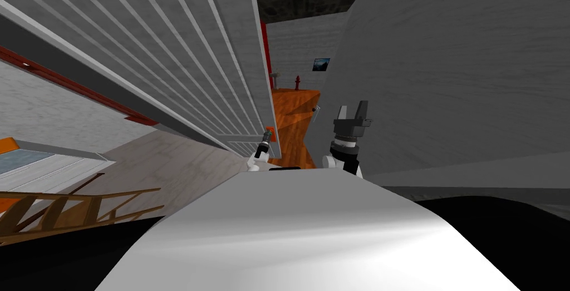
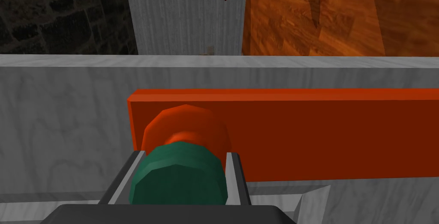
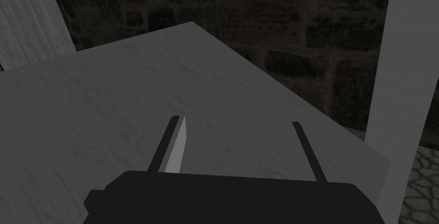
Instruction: Push the door open
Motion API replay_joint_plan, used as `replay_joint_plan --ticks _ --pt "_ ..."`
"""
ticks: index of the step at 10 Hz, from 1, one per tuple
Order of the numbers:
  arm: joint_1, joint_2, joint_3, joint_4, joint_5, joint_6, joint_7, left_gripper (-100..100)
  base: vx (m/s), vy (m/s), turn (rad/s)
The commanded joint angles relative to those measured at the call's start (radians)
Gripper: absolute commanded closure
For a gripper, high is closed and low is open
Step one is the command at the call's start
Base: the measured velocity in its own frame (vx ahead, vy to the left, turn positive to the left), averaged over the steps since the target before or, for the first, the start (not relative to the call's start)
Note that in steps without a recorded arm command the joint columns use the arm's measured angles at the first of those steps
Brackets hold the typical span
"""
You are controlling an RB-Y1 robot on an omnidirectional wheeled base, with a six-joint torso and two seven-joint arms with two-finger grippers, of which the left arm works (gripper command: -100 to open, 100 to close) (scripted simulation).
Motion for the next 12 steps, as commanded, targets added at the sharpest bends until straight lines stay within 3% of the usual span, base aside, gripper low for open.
replay_joint_plan --ticks 1,9,12 --pt "-0.01 -0.003 0.032 0.003 0.0 -0.002 -0.011 100 0.102 -0.079 0.066" --pt "-0.027 -0.029 0.098 0.024 -0.001 -0.004 -0.039 100 0.088 -0.071 0.063" --pt "-0.037 -0.049 0.137 0.037 -0.002 -0.005 -0.055 100 0.128 -0.11 0.102"
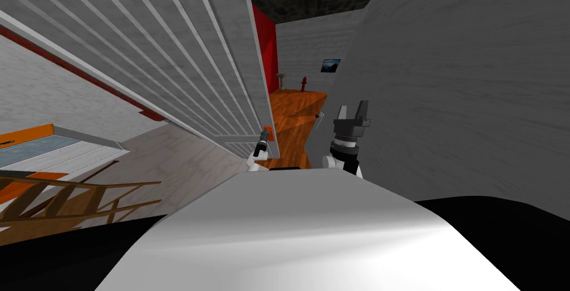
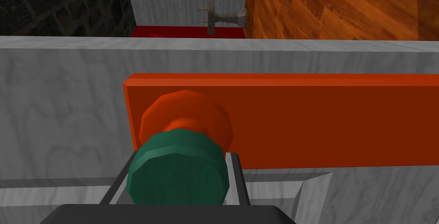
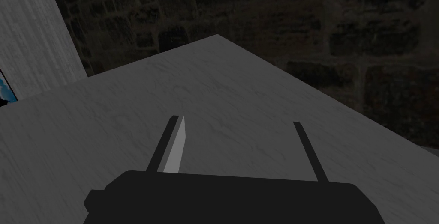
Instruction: Push the door open
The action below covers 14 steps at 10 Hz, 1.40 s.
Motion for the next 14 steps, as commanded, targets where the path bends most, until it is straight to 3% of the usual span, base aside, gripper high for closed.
replay_joint_plan --ticks 1,5,9,10,11,14 --pt "-0.012 -0.002 0.028 0.005 0.002 -0.01 -0.007 100 0.145 -0.107 0.062" --pt "-0.024 -0.036 0.077 0.021 0.001 -0.011 -0.027 100 0.161 -0.123 0.106" --pt "-0.031 -0.061 0.106 0.03 0.001 -0.012 -0.039 100 0.165 -0.102 0.077" --pt "-0.027 -0.051 0.107 0.031 0.001 -0.012 -0.038 100 0.07 -0.012 0.02" --pt "-0.021 -0.026 0.094 0.023 0.007 -0.013 -0.043 100 0.143 0.023 0.211" --pt "-0.009 0.006 0.067 0.011 0.016 -0.012 -0.053 100 0.203 0.028 0.197"
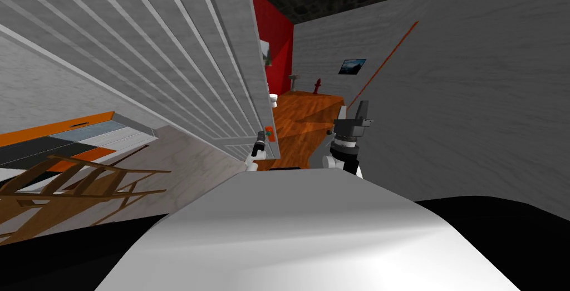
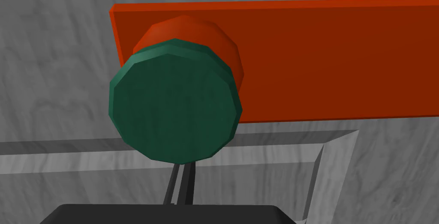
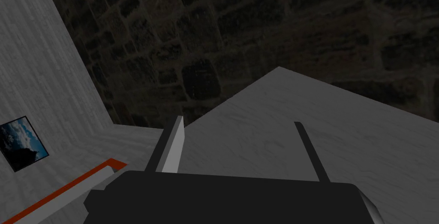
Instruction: Push the door open
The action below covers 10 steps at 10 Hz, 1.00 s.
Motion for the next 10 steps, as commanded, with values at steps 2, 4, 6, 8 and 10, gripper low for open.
replay_joint_plan --ticks 2,4,6,8,10 --pt "0.005 0.028 -0.056 -0.006 0.017 0.001 -0.013 -100 -0.092 0.016 0.211" --pt "0.008 0.028 -0.094 -0.01 0.028 0.002 -0.023 -100 -0.218 -0.032 0.165" --pt "0.011 0.016 -0.133 -0.014 0.039 0.003 -0.032 -100 -0.169 0.003 0.148" --pt "0.015 -0.018 -0.179 -0.019 0.053 0.005 -0.043 -100 -0.151 -0.034 0.176" --pt "0.018 -0.055 -0.209 -0.022 0.062 0.005 -0.05 -100 -0.133 -0.059 0.13"
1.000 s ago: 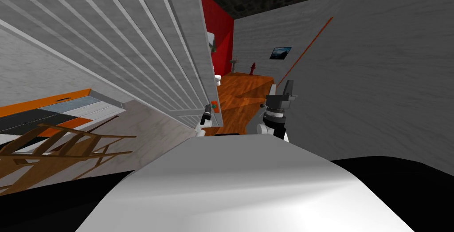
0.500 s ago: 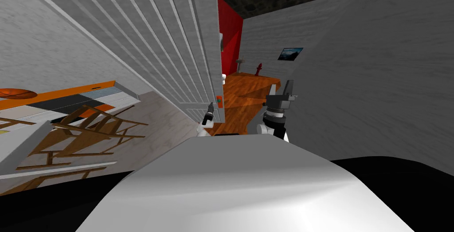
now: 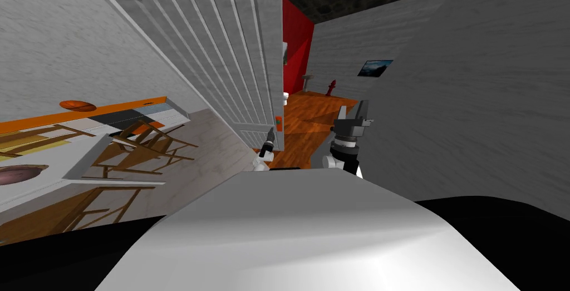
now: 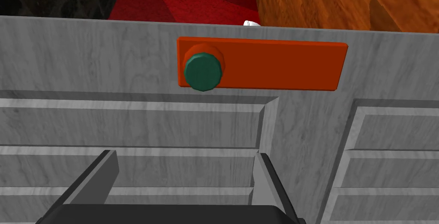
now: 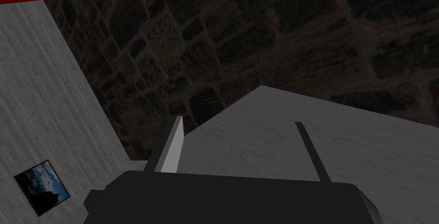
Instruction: Push the door open
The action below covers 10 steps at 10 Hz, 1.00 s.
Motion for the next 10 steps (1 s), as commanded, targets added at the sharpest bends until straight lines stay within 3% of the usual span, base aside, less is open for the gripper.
replay_joint_plan --ticks 1,2,5,8,10 --pt "0.0 0.0 0.0 0.0 0.0 0.0 0.0 -100 -0.048 -0.038 0.018" --pt "-0.003 0.031 0.002 0.005 0.0 -0.002 -0.001 -100 0.096 0.045 -0.036" --pt "-0.009 0.05 0.009 0.015 -0.001 -0.008 -0.004 -100 0.205 0.038 -0.02" --pt "-0.015 0.035 0.016 0.025 -0.003 -0.014 -0.007 -100 0.222 -0.025 -0.015" --pt "-0.019 0.003 0.02 0.031 -0.004 -0.017 -0.008 -100 0.183 -0.089 -0.012"
